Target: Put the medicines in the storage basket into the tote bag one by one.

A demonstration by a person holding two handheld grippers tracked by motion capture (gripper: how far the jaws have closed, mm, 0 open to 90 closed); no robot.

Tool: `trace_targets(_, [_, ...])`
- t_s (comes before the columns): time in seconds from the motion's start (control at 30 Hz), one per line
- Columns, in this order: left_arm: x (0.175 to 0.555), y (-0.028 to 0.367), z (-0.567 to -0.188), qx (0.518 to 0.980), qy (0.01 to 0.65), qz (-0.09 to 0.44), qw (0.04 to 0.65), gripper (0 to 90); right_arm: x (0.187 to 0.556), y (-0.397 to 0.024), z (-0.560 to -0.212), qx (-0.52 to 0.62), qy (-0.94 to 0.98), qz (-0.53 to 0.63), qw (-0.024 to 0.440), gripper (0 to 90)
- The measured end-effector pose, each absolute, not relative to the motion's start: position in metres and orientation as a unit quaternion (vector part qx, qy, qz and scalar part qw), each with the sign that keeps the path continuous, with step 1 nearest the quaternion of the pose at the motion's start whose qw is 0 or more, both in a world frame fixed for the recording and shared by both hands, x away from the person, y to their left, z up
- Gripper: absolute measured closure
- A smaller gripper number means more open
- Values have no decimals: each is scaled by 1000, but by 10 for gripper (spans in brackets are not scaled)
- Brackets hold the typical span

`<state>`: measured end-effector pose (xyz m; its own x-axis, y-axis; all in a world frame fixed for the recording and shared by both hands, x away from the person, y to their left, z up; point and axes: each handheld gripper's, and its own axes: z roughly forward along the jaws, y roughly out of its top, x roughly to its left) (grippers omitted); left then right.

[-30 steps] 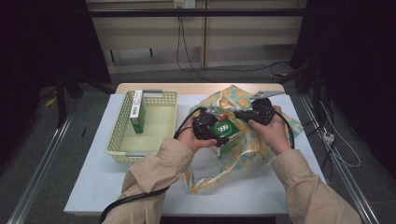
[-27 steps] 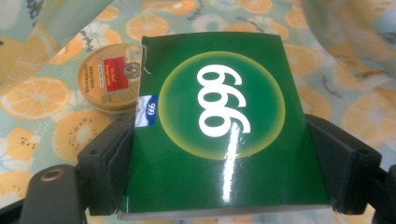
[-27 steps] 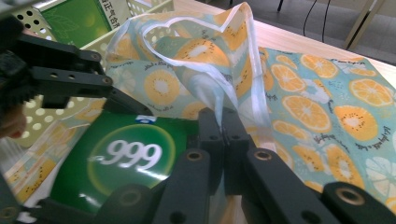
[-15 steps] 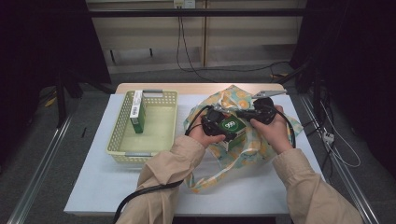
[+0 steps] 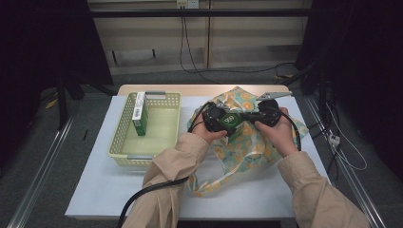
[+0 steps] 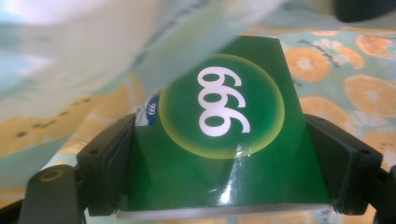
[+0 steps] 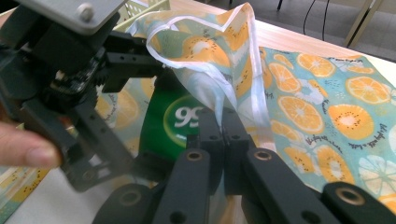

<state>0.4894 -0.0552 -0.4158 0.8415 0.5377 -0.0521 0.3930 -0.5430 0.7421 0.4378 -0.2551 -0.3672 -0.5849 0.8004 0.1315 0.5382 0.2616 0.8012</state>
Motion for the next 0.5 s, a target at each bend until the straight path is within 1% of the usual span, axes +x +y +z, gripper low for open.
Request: trace_targets(0.5, [501,-53,-416,866,289,109,393,168,440,-253,-370,430,781,427,151,897])
